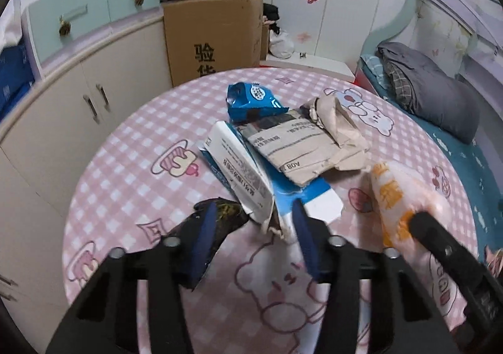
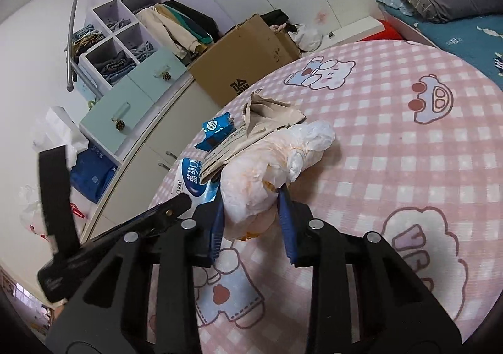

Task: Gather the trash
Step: 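Grasp the white plastic bag with the right tool while the left tool grasps the white-blue carton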

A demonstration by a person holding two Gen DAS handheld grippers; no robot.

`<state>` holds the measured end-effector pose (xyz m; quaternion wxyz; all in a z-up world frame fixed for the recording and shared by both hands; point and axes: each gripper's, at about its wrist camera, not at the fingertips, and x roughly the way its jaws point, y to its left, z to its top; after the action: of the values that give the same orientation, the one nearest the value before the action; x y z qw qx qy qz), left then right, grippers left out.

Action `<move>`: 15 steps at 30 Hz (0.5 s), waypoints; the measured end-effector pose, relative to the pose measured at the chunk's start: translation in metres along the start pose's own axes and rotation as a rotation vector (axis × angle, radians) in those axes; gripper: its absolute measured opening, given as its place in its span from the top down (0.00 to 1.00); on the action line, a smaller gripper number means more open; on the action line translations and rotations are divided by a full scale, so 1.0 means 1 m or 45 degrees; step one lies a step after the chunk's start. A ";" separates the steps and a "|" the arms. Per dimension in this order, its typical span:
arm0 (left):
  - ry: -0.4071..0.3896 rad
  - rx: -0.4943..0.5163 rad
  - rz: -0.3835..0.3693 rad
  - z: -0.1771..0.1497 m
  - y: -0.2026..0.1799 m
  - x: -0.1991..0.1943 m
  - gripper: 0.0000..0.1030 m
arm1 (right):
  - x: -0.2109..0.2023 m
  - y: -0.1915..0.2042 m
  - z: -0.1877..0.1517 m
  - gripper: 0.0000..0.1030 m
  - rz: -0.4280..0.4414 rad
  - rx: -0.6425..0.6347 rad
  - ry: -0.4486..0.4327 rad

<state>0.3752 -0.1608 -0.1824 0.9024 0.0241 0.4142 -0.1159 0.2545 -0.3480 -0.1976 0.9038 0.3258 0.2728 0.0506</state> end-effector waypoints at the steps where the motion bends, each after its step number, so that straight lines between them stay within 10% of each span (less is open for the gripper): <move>1: 0.004 -0.009 -0.005 0.001 0.001 0.002 0.80 | 0.001 -0.001 0.000 0.70 0.004 0.008 0.006; 15: -0.119 0.014 -0.014 -0.022 0.006 -0.069 0.93 | -0.010 0.000 -0.002 0.72 0.035 -0.042 -0.013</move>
<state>0.3167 -0.1385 -0.1447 0.9200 0.0212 0.3713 -0.1241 0.2450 -0.3491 -0.1942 0.9097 0.3149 0.2627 0.0657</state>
